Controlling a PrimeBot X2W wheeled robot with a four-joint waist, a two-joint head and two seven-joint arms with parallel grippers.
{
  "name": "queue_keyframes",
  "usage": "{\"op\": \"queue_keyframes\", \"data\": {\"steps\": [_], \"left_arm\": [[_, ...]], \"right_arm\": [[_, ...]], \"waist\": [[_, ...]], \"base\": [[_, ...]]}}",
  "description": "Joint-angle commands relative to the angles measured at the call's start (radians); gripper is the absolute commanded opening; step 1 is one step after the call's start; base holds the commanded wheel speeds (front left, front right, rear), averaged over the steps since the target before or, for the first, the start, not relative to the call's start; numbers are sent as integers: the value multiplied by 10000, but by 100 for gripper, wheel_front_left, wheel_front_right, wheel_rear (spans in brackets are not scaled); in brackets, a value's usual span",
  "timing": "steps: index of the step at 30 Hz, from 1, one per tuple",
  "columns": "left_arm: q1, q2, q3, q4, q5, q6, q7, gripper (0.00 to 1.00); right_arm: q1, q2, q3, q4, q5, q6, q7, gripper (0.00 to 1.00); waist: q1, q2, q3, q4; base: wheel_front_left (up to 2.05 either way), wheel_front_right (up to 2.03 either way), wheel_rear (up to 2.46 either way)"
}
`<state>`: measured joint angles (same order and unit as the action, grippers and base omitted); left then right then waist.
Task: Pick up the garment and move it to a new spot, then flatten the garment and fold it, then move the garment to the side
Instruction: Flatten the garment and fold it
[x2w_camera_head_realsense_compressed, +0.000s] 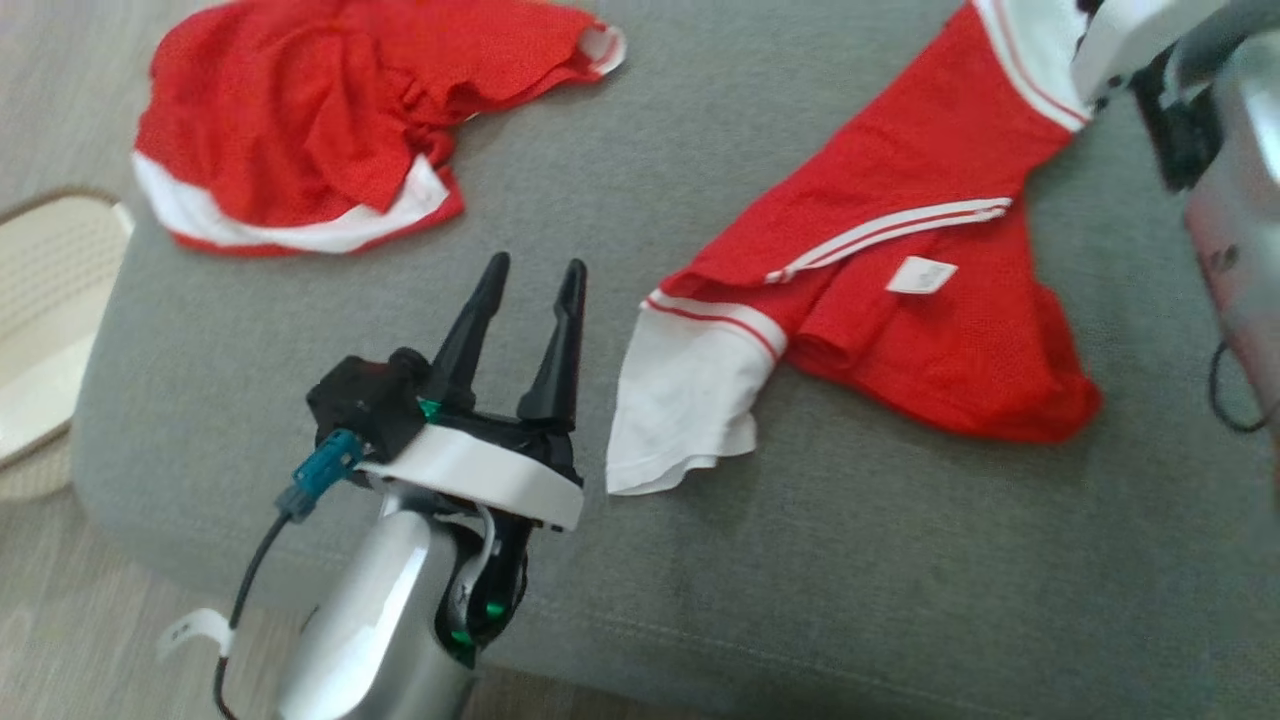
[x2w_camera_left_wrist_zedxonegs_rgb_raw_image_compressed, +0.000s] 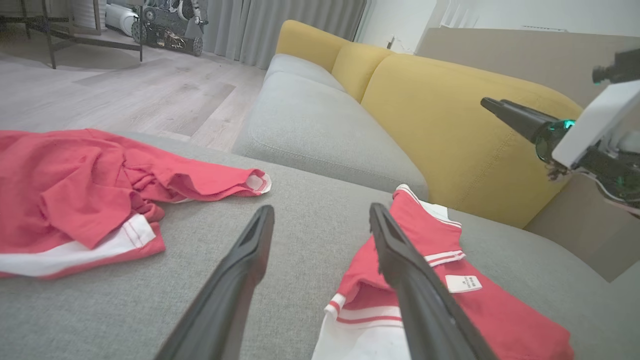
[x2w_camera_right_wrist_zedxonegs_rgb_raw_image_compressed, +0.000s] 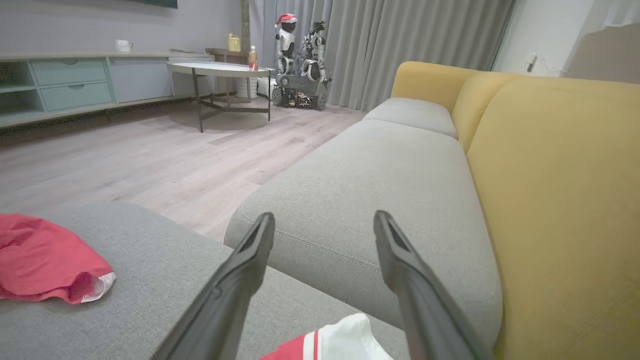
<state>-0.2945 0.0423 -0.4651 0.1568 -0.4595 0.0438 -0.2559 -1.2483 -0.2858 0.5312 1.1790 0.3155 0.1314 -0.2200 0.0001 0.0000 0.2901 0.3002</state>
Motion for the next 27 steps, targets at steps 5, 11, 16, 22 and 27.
{"op": "queue_keyframes", "data": {"steps": [5,11,16,22,27], "left_arm": [[-203,80,754,-206,274,-130,-59,100],[44,80,1082,-71,482,-273,-59,100],[261,80,1236,19,577,-313,-59,100],[617,79,1401,83,666,-368,-59,100],[786,79,1407,128,726,-398,-59,100]], "right_arm": [[1222,362,-376,-1030,686,-7,-398,100],[3712,192,-1597,-3646,588,-7,-414,100],[5977,531,-2809,-5437,-96,-7,-415,100],[8315,1405,-3864,-7173,-1171,-7,-416,100],[9261,1817,-4215,-7795,-1767,-7,-416,100]], "waist": [[-1,0,-778,-946],[-1,0,-1358,-1717],[-1,0,-1625,-2092],[-1,0,-1716,-2415],[-1,0,-1701,-2522]], "base": [[0,0,0],[0,0,0],[0,0,0],[0,0,0],[0,0,0]]}}
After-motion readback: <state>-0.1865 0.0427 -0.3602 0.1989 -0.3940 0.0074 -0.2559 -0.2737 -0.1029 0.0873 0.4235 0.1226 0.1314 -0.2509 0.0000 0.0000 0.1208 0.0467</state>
